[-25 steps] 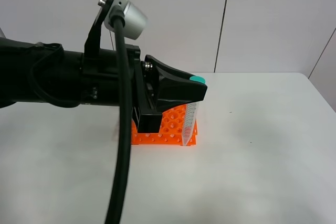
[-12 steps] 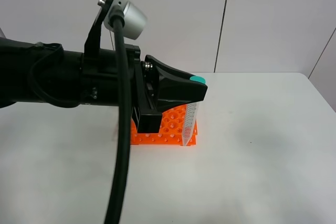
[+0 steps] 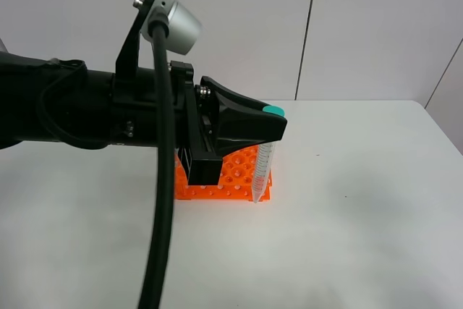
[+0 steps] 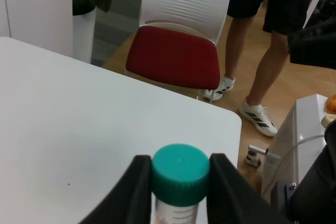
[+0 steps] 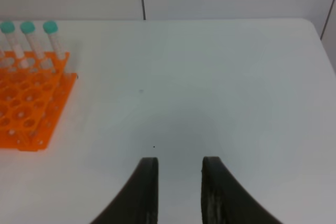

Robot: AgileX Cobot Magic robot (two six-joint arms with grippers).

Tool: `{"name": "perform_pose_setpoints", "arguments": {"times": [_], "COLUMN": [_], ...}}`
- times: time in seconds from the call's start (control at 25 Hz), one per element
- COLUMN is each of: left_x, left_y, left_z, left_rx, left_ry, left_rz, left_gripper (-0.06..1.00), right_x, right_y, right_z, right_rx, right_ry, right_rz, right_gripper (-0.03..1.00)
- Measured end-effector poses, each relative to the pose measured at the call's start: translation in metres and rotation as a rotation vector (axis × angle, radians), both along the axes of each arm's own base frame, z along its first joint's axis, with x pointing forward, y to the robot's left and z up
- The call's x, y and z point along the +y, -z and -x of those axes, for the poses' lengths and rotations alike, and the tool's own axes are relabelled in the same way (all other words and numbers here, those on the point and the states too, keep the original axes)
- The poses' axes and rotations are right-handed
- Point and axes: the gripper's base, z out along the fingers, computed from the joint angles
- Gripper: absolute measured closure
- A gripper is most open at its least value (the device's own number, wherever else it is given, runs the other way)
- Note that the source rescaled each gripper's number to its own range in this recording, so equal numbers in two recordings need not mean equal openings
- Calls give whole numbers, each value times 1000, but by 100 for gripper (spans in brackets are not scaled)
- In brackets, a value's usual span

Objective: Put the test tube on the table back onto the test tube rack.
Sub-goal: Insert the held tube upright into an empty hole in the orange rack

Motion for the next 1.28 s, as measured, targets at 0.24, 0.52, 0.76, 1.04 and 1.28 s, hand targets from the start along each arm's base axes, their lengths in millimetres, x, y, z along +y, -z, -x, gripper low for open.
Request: {"name": "perform_pose_setpoints", "arguments": {"times": [0.24, 0.52, 0.76, 1.04, 1.28], "left_x": [0, 0, 0, 0, 0], "left_y": [0, 0, 0, 0, 0], "left_z": [0, 0, 0, 0, 0], "left_rx": [0, 0, 0, 0, -7], "left_ry": [2, 2, 3, 3, 5], "left_rz": [1, 1, 1, 1, -1], "left_gripper": [94, 94, 94, 94, 94], "right_x": [-1, -2, -2, -2, -2], "right_y": [7, 12, 13, 13, 13], "right_z": [2, 8, 8, 8, 8], "right_rx": [54, 44, 51, 54, 54], "right_ry": [7, 16, 17, 21, 21], "right_rz": [12, 15, 17, 22, 22], "right_gripper": [67, 67, 67, 67, 67]}}
